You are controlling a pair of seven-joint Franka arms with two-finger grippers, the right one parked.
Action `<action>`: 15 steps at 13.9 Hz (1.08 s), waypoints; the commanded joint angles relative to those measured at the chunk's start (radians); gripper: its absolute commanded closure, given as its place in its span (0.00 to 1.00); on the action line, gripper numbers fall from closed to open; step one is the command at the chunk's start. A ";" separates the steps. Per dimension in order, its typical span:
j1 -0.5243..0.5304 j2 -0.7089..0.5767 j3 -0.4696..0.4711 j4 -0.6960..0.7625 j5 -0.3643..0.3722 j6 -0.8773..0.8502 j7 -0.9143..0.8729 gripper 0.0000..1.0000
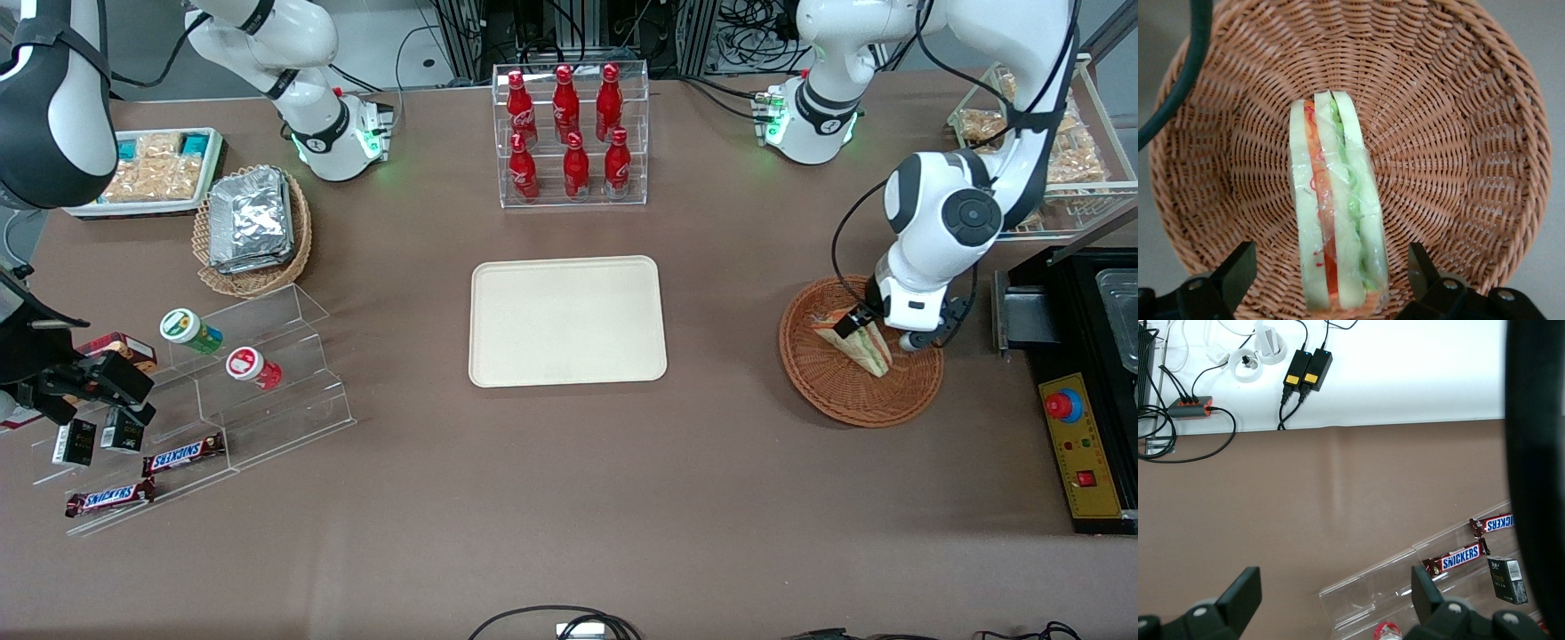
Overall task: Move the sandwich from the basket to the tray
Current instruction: 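Close the left gripper on the sandwich's crust edge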
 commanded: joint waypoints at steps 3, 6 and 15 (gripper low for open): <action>-0.004 0.053 0.003 -0.008 0.017 0.074 -0.048 0.00; -0.001 0.070 0.005 -0.007 0.017 0.084 -0.048 0.20; 0.001 0.032 0.006 0.008 0.017 0.063 -0.048 1.00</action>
